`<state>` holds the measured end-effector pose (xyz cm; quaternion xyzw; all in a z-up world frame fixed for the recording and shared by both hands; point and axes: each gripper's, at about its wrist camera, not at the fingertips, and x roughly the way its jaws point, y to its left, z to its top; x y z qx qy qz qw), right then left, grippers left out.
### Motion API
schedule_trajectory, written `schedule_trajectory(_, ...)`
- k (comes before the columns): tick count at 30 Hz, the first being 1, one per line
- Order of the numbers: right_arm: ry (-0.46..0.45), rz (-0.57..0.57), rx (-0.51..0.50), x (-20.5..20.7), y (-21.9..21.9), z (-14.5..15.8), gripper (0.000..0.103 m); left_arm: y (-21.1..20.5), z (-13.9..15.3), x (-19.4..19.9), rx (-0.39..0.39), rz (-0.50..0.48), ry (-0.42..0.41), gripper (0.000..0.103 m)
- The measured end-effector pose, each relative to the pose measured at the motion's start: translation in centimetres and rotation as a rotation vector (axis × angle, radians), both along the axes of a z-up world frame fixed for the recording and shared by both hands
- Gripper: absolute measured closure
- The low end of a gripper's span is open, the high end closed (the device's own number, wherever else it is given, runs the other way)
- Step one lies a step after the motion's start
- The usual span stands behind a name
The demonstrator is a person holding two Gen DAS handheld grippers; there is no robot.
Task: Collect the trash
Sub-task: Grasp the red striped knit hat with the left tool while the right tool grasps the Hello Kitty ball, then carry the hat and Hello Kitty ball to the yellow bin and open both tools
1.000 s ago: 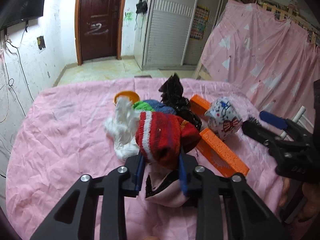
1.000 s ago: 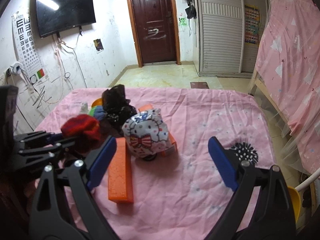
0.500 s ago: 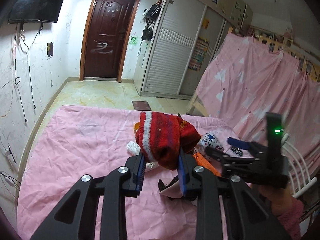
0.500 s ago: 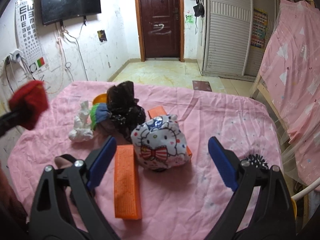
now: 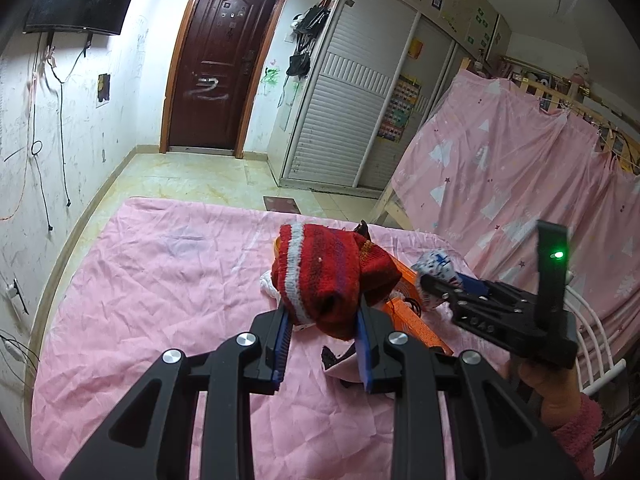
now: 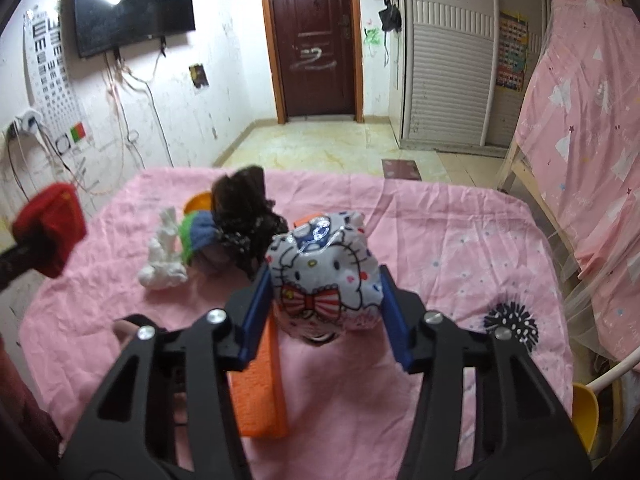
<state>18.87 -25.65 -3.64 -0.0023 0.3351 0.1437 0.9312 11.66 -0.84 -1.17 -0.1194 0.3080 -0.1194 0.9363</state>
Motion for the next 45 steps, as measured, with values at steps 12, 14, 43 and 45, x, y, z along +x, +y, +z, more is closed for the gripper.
schedule_trajectory(12, -0.069, -0.024, 0.064, -3.3, -2.8, 2.0, 0.054, -1.4, 1.4, -1.5, 0.013, -0.017, -0.031, 0.082)
schedule_trajectory(14, -0.077, -0.031, 0.074, -3.8, -3.5, 2.1, 0.054, -1.9, 1.7, -1.8, 0.017, -0.023, -0.035, 0.082)
schedule_trajectory(43, -0.177, -0.442, 0.171, -12.0, -24.4, 3.2, 0.043, -18.6, 3.6, -3.7, 0.083, -0.295, -0.062, 0.082)
schedule_trajectory(45, -0.181, -0.466, 0.176, -12.3, -25.2, 3.2, 0.025, -19.7, 3.6, -3.7, 0.086, -0.314, -0.060, 0.082)
